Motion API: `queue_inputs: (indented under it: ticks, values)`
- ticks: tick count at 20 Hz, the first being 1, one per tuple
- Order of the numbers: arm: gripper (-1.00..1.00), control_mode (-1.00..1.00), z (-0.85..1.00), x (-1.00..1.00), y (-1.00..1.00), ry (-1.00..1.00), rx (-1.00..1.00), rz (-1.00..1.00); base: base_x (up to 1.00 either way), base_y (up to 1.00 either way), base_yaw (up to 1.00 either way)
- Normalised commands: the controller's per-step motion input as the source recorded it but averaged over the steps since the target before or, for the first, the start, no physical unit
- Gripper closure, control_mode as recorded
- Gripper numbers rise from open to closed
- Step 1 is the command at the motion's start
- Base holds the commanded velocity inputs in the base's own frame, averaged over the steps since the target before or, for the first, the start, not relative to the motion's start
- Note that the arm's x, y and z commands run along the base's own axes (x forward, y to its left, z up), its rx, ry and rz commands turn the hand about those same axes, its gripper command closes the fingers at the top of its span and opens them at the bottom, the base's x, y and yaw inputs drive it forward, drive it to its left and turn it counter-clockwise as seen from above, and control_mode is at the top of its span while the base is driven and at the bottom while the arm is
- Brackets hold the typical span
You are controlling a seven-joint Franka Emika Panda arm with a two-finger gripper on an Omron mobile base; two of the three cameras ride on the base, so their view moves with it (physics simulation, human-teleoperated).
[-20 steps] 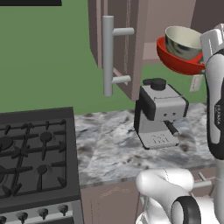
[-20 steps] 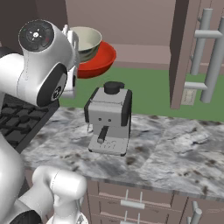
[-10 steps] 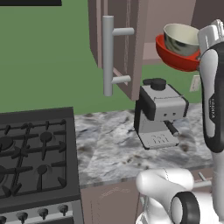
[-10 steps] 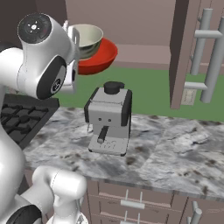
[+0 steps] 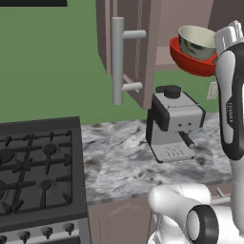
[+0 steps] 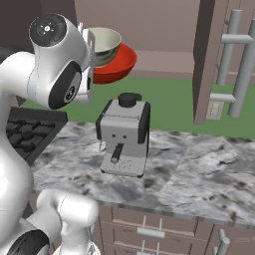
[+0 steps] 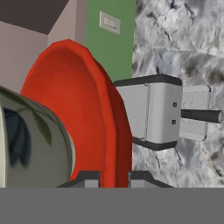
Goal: Pick up the bowls on the counter and stack them on top of one another in the open cabinet. Place the smaller bowl on top of the larger bowl.
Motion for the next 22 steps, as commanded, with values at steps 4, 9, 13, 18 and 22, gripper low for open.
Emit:
queue_inputs:
  ticks: [4, 9, 13, 18, 22]
  values:
    - [1.0, -1.0, 0.0, 0.04, -0.04, -0.01, -0.01, 0.0, 0.0, 0.0, 0.0]
    - [1.0, -1.0, 0.0, 0.02, 0.0, -0.04, -0.06, 0.0, 0.0, 0.0, 0.0]
    - [1.0, -1.0, 0.0, 0.09, 0.0, -0.06, -0.1, 0.0, 0.0, 0.0, 0.0]
    - [1.0, -1.0, 0.0, 0.19, 0.0, -0.01, -0.1, 0.01, 0.0, 0.0, 0.0]
    - [1.0, -1.0, 0.05, 0.29, -0.01, 0.0, -0.06, 0.01, 0.0, 0.0, 0.0]
